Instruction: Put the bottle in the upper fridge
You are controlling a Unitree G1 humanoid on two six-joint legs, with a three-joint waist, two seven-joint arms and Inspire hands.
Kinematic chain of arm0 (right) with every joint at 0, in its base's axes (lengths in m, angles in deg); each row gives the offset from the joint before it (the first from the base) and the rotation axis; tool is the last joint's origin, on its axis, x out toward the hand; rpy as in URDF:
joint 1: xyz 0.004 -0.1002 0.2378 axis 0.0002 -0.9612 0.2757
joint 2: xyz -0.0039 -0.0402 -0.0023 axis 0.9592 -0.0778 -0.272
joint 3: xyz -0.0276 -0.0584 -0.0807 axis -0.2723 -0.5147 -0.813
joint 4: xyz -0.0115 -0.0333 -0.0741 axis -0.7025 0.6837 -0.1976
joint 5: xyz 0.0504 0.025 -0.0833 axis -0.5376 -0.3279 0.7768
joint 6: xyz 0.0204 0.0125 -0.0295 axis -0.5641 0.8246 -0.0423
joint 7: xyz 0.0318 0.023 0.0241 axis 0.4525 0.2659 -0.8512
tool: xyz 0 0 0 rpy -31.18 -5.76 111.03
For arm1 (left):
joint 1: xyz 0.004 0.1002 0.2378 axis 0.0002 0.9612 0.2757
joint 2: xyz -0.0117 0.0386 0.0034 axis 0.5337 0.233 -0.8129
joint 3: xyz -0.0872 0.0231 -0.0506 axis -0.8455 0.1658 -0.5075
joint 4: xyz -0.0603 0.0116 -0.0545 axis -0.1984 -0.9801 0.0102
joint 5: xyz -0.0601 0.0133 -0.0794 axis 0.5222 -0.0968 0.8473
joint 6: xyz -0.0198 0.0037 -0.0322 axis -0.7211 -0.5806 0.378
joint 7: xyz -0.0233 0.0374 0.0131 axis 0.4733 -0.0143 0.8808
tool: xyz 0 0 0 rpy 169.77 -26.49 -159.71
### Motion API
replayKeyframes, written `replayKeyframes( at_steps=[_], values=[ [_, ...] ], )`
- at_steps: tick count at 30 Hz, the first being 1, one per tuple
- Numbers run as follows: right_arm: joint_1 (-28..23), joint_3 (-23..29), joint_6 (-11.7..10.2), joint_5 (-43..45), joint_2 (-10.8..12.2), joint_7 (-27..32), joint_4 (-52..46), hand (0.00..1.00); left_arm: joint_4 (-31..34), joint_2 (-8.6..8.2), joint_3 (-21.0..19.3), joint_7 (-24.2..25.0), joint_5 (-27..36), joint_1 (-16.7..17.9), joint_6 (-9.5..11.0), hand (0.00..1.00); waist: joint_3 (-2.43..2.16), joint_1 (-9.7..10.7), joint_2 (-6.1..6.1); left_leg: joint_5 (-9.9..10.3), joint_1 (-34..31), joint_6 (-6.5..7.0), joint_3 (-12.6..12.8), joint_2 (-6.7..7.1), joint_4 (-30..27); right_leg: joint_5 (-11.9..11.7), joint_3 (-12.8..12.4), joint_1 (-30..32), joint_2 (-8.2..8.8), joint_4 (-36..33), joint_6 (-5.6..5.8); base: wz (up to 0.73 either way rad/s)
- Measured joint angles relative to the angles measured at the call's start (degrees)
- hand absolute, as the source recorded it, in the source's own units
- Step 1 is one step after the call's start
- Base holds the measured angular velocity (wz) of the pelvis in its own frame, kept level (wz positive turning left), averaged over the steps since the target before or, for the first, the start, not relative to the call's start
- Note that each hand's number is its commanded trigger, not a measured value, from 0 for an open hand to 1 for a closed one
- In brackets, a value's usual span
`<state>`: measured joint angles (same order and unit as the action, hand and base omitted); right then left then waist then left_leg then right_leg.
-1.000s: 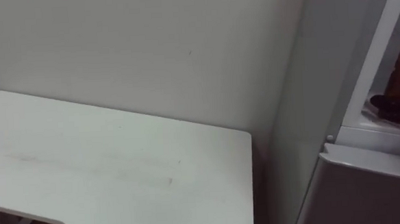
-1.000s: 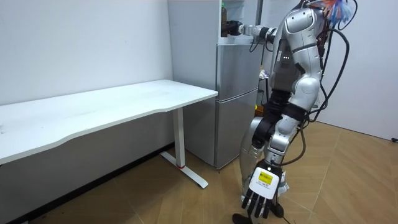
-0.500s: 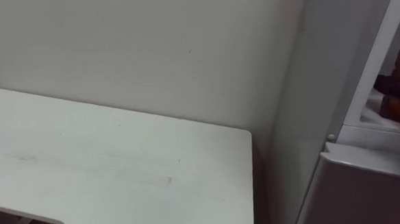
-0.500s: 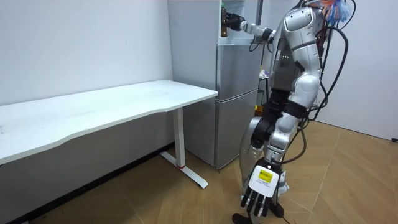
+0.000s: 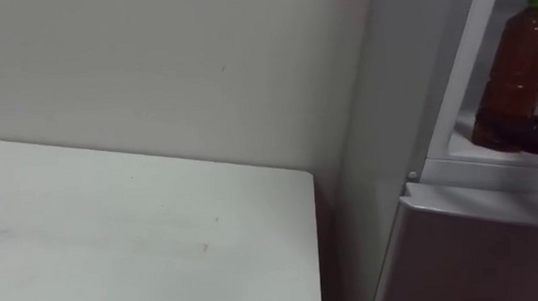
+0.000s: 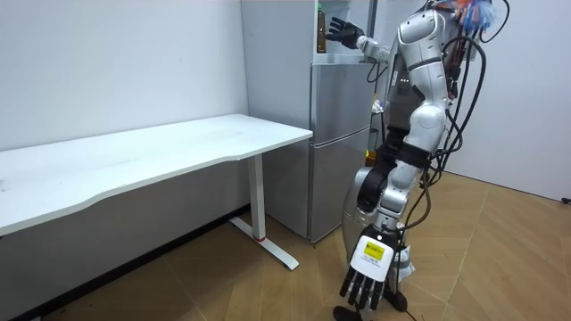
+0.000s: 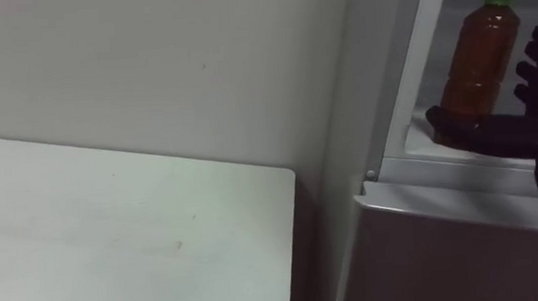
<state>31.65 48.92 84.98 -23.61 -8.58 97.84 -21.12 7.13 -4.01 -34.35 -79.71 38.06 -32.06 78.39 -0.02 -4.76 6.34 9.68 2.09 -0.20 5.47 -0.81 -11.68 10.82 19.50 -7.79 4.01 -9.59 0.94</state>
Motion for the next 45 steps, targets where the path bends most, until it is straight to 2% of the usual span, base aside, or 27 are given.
replayKeyframes(
  at_steps=[2, 5, 10, 14, 16, 21, 23, 25, 27, 29, 31, 33, 37, 39, 41, 43, 45],
  values=[
    [-0.1, 0.6, -0.1, 0.0, 0.1, 0.3, -0.2, 0.00, -0.1, -0.23, 0.0, 0.0, 0.0, -0.1, 0.1, 0.00, -0.01, -0.1, -0.27, 0.0, -0.1, 0.01, 0.2, -0.01, 0.0, 0.0, -0.4, 0.3, 0.00, -0.1, 0.03, -0.05],
    [-0.3, 2.0, -1.5, 0.1, 0.1, 1.5, -2.2, 0.00, -0.3, -0.61, -0.1, 0.0, -0.1, -0.2, 1.1, 0.00, -0.11, 0.0, -0.46, 0.0, -0.3, 0.01, 0.3, -0.03, 0.1, 0.0, -0.5, 0.6, -0.02, -0.1, 0.03, -0.01],
    [-1.8, 3.6, -5.5, -0.4, 0.4, 3.6, -7.9, 0.00, -0.9, -0.96, 0.2, -1.5, 0.0, -0.2, 2.2, 0.00, -0.09, 0.1, -0.60, 0.0, 0.7, -0.01, 0.7, -0.12, 0.5, 0.0, -0.7, 0.3, -0.06, 0.0, 0.03, -0.02],
    [-4.8, 3.9, -6.9, -2.7, 1.2, 3.2, -11.2, 0.00, -1.1, -1.25, 1.1, -3.5, 0.7, -0.2, 3.0, 0.00, -0.06, 0.2, -0.66, 0.0, 1.0, -0.04, 1.4, -0.27, 1.0, 0.0, -1.3, 0.3, -0.17, -0.1, 0.00, -0.08],
    [-6.8, 4.5, -7.7, -5.8, 4.3, 1.8, -13.3, 0.00, -1.5, -1.64, 1.1, -3.8, 1.0, -0.3, 3.5, 0.00, -0.08, 0.6, -0.93, 0.2, 1.1, -0.13, 1.7, -0.39, 1.1, 0.0, -1.9, 0.2, -0.27, -0.1, 0.00, -0.11],
    [-10.5, 6.7, -8.1, -17.1, 8.2, -3.3, -16.5, 0.00, -2.2, -3.03, 1.1, -3.6, 1.0, -0.4, 3.8, 0.00, -0.45, 1.5, -2.28, 0.3, 1.1, 0.04, 2.4, -0.38, 0.8, 0.0, -2.3, 0.5, -0.16, -0.1, 0.00, -0.07],
    [-12.6, 7.8, -8.9, -22.4, 10.8, -5.9, -18.1, 0.00, -3.2, -3.07, 1.0, -3.7, 0.9, -0.5, 4.6, 0.00, -0.41, 1.5, -2.83, 0.4, 1.6, 0.04, 2.5, -0.39, 0.7, 0.0, -2.4, 0.1, -0.18, 0.0, 0.01, -0.05],
    [-16.4, 8.5, -10.9, -29.2, 13.9, -9.9, -19.8, 0.00, -5.7, -3.34, 0.9, -3.7, 0.2, -1.2, 5.6, 0.00, -0.39, 1.2, -3.71, 0.6, 1.5, 0.04, 3.0, -0.51, 0.8, 0.1, -3.3, 0.4, -0.24, 0.0, 0.04, -0.10],
    [-18.7, 8.3, -11.2, -32.1, 15.7, -13.1, -20.2, 0.00, -7.1, -3.73, 1.0, -3.6, 0.2, -1.5, 5.6, 0.00, -0.43, 1.1, -4.57, 0.6, 1.6, 0.08, 3.4, -0.54, 0.8, 0.1, -3.9, 0.7, -0.24, 0.0, 0.04, -0.14],
    [-20.5, 8.2, -11.1, -33.9, 17.5, -16.1, -20.1, 0.00, -7.2, -4.10, 1.1, -3.3, 0.2, -1.5, 5.6, 0.00, -0.20, 1.2, -5.10, 0.7, 1.8, 0.11, 3.9, -0.54, 0.8, 0.1, -4.5, 0.9, -0.26, -0.1, 0.05, -0.13],
    [-22.2, 8.1, -11.1, -37.1, 20.3, -20.1, -19.8, 0.00, -7.1, -4.72, 1.1, -3.3, 0.1, -1.5, 5.7, 0.00, -0.24, 1.0, -6.02, 0.7, 2.5, 0.12, 4.9, -0.61, 1.0, 0.1, -5.2, 0.9, -0.31, -0.2, 0.06, -0.19],
    [-24.0, 7.4, -11.1, -40.3, 21.3, -23.6, -18.3, 0.00, -7.2, -4.93, 1.1, -3.3, 0.2, -1.8, 5.7, 0.00, -0.28, 1.0, -6.53, 0.9, 2.4, 0.08, 5.1, -0.67, 0.9, 0.1, -5.2, 1.0, -0.29, -0.4, 0.06, -0.11],
    [-26.5, 5.6, -11.0, -41.1, 26.3, -31.1, -11.4, 0.00, -9.2, -5.41, 1.6, -3.2, -0.2, -5.5, 5.6, 0.00, -0.58, 1.3, -7.13, 0.9, 0.9, 0.06, 5.6, -0.91, 0.2, 0.0, -5.7, 3.1, -0.38, -1.2, -0.10, -0.08],
    [-28.4, 5.2, -10.9, -41.5, 27.7, -34.4, -9.2, 0.00, -9.7, -5.59, 1.7, -3.2, -0.2, -6.3, 5.8, 0.00, -0.71, 1.2, -7.36, 1.0, 1.0, 0.11, 5.7, -0.87, 0.2, 0.0, -5.9, 2.9, -0.37, -1.2, -0.08, -0.05],
    [-30.3, 4.5, -10.6, -43.4, 28.0, -37.4, -7.7, 0.00, -9.7, -5.31, 2.4, -3.2, 0.0, -6.7, 5.8, 0.00, -0.72, 1.4, -7.43, 1.2, 1.3, 0.08, 5.8, -0.89, 0.3, 0.1, -5.9, 2.7, -0.37, -1.2, -0.05, -0.06],
    [-32.7, 2.6, -10.4, -44.1, 28.5, -41.9, -3.3, 0.00, -9.7, -5.09, 3.5, -3.2, -0.1, -7.6, 5.8, 0.00, -0.68, 1.4, -7.50, 1.3, 1.6, 0.02, 6.1, -1.00, 0.4, 0.1, -6.5, 2.7, -0.51, -1.1, -0.05, -0.07],
    [-34.4, 0.7, -9.8, -42.9, 29.3, -43.8, 1.9, 0.00, -9.9, -5.07, 4.5, -3.2, -0.1, -8.2, 6.0, 0.00, -0.71, 1.4, -7.29, 1.4, 1.6, -0.01, 6.4, -1.13, 0.2, 0.1, -6.9, 2.7, -0.64, -1.1, -0.06, -0.10]
  ],
)
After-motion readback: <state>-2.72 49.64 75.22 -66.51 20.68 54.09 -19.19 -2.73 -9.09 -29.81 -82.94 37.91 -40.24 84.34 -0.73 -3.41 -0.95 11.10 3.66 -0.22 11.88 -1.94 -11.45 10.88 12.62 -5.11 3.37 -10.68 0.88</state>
